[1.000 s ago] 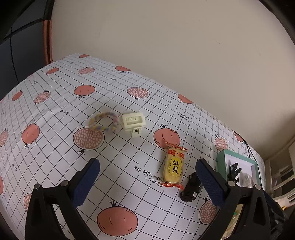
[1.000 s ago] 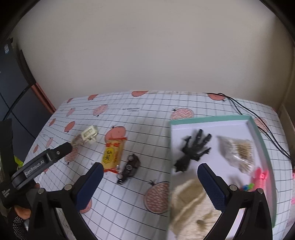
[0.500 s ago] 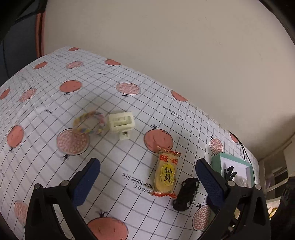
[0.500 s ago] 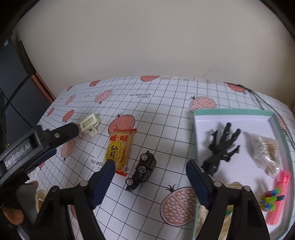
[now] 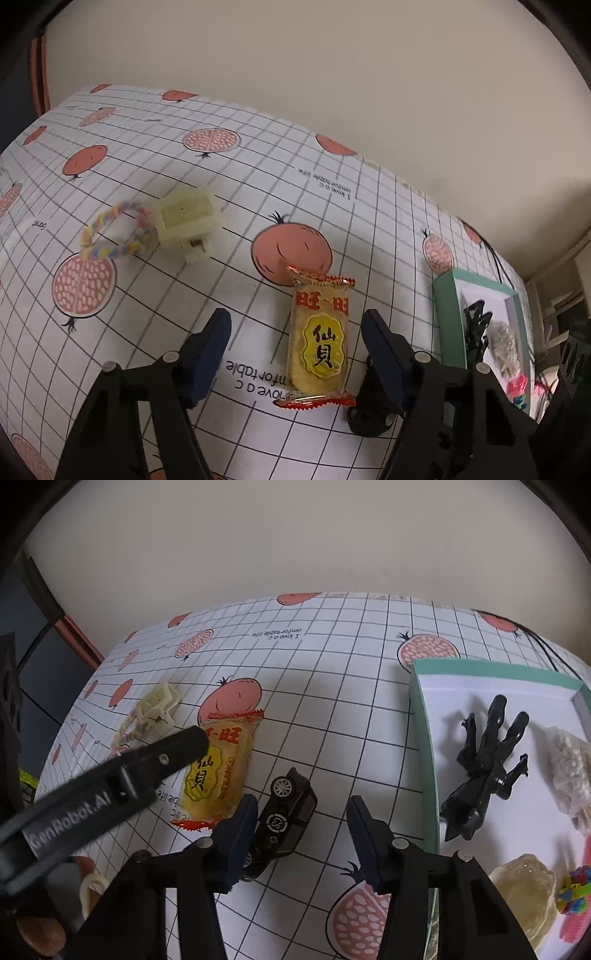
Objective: Organize objects
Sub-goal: 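Grasp the yellow cracker packet with the left tool while the right tool grasps the black toy car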
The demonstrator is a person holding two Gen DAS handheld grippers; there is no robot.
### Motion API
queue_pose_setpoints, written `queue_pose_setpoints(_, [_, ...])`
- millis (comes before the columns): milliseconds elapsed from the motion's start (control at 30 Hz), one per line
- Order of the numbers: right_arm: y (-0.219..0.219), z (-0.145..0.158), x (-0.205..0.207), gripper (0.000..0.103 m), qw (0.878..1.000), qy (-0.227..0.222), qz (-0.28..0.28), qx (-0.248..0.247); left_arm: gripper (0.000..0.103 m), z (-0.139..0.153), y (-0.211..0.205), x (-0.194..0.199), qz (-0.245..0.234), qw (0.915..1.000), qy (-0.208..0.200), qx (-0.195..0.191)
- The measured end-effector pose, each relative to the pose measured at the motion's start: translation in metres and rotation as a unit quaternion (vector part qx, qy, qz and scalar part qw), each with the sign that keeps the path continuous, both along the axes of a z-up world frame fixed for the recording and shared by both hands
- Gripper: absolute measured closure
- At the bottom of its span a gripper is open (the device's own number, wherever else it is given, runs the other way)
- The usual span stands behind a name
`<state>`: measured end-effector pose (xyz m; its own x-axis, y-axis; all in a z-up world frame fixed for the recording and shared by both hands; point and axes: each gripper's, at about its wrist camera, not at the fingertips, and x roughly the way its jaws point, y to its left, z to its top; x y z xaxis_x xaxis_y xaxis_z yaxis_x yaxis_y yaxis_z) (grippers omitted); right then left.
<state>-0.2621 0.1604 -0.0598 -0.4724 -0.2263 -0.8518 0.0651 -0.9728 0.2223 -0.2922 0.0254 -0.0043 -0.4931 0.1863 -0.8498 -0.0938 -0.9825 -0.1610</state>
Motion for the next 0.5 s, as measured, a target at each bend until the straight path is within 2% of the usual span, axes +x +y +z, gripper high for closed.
queue_pose_setpoints(133, [0.001,-0.002,0.001,0.060,1.000,-0.005,0.002,-0.007,0.031,-0.005,0.008,0.001,-0.013,0.9999,-0.007,-0.001])
queue_pose_setpoints(233, [0.001,0.000,0.003,0.067,1.000,-0.005,0.004,-0.009,0.039,-0.009,0.014,0.004,-0.022,0.9996,-0.012,-0.010])
queue_pose_setpoints(367, [0.003,0.000,0.004,0.068,1.000,-0.009,0.006,-0.017,0.044,-0.012,0.017,0.004,-0.028,0.9994,-0.014,-0.018])
queue_pose_setpoints(500, [0.004,0.000,0.005,0.069,1.000,-0.010,0.006,-0.019,0.058,-0.015,0.015,0.004,-0.028,0.9992,-0.019,-0.021])
